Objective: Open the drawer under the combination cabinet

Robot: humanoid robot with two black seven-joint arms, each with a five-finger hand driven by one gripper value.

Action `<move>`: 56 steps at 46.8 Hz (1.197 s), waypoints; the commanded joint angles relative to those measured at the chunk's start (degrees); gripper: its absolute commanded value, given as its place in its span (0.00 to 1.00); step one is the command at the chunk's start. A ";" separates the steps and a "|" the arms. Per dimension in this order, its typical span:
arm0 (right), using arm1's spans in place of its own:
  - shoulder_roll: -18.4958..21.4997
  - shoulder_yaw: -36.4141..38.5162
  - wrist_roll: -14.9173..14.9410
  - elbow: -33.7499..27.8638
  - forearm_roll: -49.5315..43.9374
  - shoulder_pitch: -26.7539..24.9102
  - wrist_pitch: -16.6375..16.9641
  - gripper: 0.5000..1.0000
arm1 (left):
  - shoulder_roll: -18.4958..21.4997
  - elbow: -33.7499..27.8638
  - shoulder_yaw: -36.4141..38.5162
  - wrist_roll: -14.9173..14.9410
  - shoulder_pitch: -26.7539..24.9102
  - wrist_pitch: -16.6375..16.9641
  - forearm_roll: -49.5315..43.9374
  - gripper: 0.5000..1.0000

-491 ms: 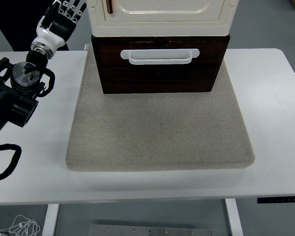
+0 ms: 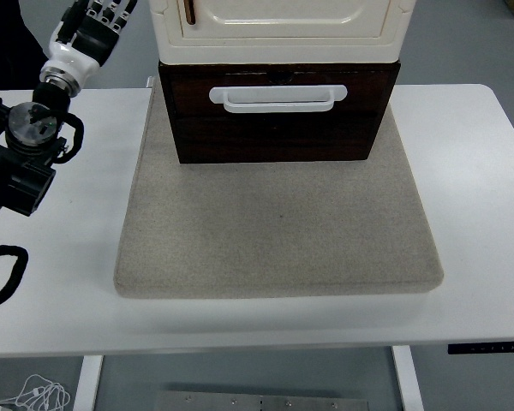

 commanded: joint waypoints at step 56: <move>0.00 0.00 0.01 0.00 0.00 0.01 -0.01 0.85 | 17.31 -14.90 14.86 0.45 -37.10 9.64 19.23 1.00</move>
